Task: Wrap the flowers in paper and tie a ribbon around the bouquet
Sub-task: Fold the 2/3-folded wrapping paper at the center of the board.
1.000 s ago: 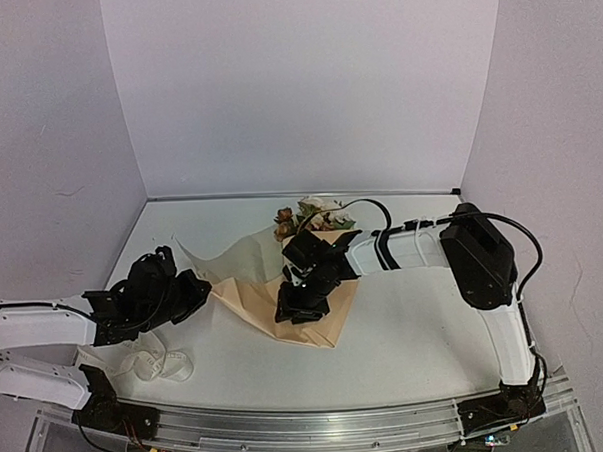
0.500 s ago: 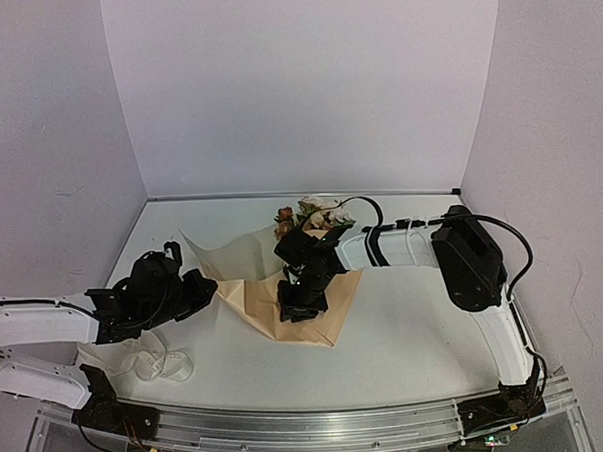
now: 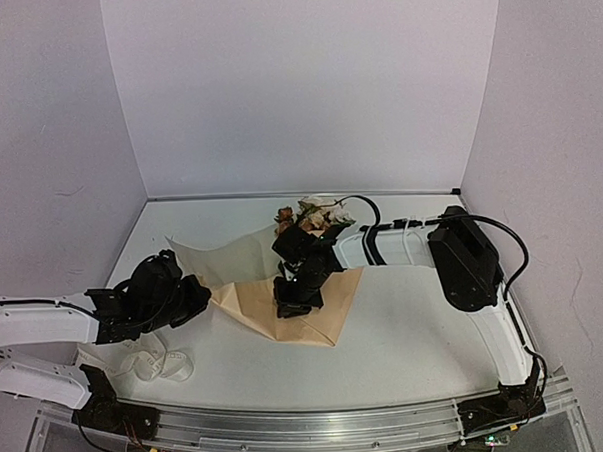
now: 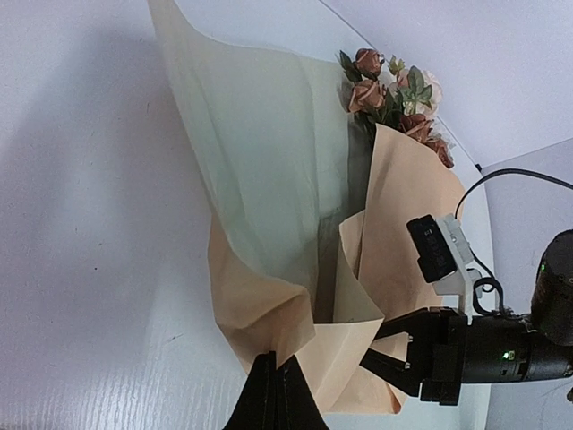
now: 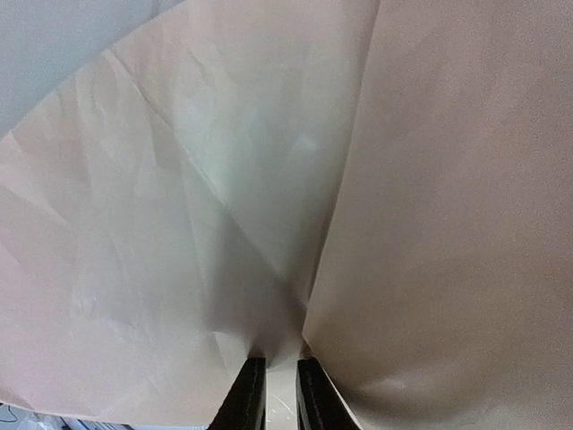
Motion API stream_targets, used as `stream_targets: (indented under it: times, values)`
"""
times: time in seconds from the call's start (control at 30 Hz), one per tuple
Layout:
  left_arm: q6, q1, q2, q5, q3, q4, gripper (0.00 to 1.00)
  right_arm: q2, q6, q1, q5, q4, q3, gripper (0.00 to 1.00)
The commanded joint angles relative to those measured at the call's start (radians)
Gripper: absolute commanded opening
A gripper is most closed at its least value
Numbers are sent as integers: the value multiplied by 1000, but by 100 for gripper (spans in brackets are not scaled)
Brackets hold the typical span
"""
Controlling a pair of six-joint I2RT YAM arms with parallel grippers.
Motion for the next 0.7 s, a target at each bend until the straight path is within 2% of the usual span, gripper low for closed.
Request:
stream_targets:
  times: [0.0, 0.5, 0.67]
  values:
    - [-10, -5, 1, -24, 51, -22, 0, 16, -6, 0, -7, 40, 37, 14]
    - [75, -6, 7, 36, 89, 4, 0, 79, 13, -6, 23, 87, 66, 14]
    - [164, -5, 37, 86, 135, 46, 0, 62, 14, -20, -34, 107, 60, 14]
